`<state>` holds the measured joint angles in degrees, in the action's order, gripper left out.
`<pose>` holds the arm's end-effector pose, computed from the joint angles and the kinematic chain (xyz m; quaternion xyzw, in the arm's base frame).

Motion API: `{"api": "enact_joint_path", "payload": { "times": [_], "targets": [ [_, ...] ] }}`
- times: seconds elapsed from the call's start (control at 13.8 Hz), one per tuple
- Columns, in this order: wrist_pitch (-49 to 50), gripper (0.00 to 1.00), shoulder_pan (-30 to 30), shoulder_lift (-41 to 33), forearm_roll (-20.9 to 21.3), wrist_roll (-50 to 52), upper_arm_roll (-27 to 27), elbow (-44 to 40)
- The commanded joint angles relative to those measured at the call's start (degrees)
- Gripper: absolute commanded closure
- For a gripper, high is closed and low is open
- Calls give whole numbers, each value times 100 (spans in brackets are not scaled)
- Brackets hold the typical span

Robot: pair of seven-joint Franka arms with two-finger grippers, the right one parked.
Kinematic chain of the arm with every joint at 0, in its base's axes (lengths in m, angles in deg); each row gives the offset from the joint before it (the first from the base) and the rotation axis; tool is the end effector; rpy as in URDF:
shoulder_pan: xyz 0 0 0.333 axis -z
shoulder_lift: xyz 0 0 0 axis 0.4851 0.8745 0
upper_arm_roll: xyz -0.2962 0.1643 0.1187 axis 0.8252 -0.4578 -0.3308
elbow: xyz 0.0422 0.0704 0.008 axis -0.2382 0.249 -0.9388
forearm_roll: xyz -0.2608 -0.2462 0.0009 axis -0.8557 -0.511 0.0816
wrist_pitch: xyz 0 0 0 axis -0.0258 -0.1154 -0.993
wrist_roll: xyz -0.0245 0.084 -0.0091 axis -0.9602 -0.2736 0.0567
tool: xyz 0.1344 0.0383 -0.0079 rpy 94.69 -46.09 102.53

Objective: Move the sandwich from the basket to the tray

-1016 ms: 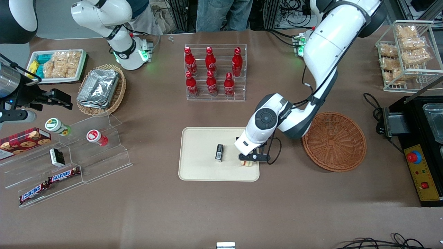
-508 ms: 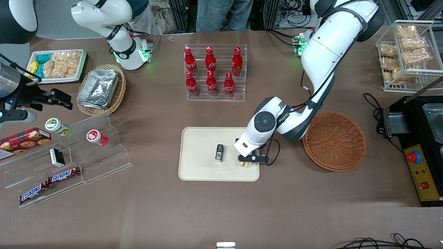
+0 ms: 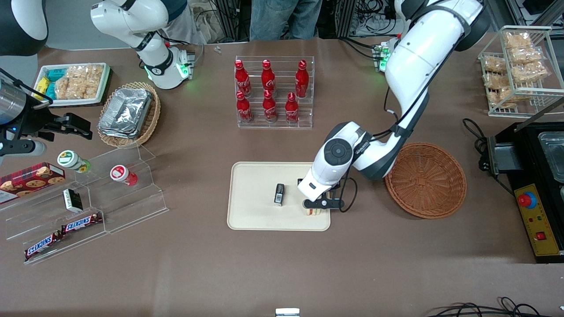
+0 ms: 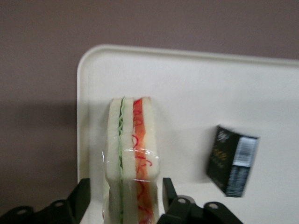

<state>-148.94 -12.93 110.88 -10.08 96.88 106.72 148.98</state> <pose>0.5988 -0.3995 0.2935 0.9968 0.0224 0.0369 0.0670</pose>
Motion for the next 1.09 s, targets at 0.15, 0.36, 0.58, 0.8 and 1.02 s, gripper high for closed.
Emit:
{"api": "enact_joint_path", "payload": {
  "times": [0.15, 0.36, 0.58, 0.8, 1.02],
  "targets": [
    [880, 0, -358, -1266, 3, 221, -8, 81],
    [1441, 0, -780, -1908, -724, -496, -8, 72],
    [2364, 0, -1282, -2515, -1473, -1316, -26, -50],
    [3331, 0, -1695, -2893, -1544, -1658, -26, -243],
    [4246, 0, -2134, -3359, -1764, -2336, -87, -314]
  ]
}}
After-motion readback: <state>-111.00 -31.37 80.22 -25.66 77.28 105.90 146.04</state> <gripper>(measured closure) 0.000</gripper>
